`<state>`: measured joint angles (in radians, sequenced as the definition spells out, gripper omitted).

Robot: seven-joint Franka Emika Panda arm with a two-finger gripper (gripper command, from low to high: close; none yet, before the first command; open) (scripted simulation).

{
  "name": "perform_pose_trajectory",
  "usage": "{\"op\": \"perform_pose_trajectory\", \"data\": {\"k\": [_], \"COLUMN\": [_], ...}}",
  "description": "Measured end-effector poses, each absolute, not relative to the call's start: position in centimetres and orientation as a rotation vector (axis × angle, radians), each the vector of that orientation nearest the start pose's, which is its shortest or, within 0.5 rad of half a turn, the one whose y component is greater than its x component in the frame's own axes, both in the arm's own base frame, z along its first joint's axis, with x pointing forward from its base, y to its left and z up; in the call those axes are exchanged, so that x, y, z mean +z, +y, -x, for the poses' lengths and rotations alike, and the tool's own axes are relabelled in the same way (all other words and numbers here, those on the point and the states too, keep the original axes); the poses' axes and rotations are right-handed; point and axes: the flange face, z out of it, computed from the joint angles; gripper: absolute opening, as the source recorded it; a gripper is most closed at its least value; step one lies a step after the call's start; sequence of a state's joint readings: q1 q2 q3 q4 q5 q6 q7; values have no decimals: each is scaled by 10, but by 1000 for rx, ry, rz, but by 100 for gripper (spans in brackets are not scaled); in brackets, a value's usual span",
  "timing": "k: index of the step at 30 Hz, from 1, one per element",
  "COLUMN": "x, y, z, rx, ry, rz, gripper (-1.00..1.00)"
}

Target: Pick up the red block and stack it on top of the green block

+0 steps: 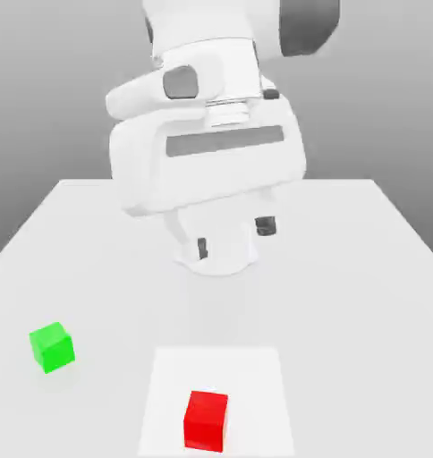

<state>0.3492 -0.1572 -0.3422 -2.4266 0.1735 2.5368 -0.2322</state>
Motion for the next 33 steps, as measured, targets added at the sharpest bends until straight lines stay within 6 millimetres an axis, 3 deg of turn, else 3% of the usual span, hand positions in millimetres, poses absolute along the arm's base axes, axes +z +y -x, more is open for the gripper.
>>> {"op": "perform_pose_trajectory", "data": {"k": [6,13,18,19,26,31,33], "x": [307,223,164,152,150,202,217], "y": [1,-10,-12,-12,-13,-14,-56], "z": [-490,-472,-470,-469,-468,-468,-458], "rx": [-243,-37,-3,-2,1,1,2], "ry": [-496,-896,-967,-966,-967,-967,-980], "rz": [3007,2999,2992,2991,2989,2989,2993], "gripper": [0,0,0,-100,-100,-100,-100]}}
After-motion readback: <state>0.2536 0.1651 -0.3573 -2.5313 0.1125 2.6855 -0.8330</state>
